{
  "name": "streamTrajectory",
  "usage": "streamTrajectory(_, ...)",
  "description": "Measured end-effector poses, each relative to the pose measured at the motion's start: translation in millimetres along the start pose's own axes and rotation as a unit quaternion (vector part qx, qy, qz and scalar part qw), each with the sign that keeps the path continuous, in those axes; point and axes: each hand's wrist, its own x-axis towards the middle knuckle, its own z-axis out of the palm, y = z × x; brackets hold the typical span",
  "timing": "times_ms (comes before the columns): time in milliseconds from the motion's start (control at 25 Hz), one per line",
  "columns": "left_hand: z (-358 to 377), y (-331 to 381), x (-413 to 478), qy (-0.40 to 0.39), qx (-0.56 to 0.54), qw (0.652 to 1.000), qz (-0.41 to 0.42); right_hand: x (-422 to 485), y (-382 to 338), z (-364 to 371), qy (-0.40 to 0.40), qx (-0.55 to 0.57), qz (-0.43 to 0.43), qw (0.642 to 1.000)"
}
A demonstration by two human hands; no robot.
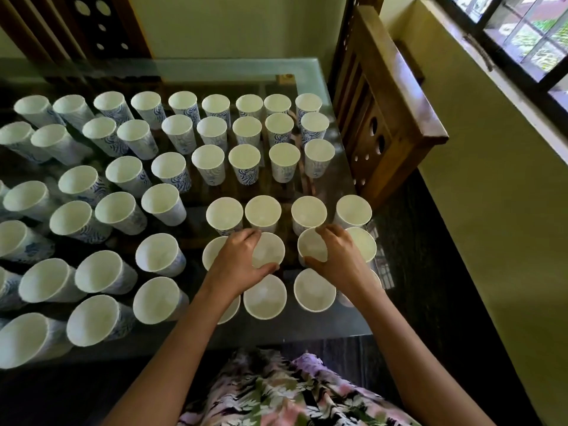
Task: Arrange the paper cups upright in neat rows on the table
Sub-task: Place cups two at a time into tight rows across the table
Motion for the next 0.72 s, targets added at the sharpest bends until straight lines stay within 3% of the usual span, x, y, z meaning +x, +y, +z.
streamTrajectory(720,4.7,1.8,3.4,-0.008,-0.011,1.000,0.019,-4.9,4.8,0.3,-0.030,-0.003,-0.046,0.998)
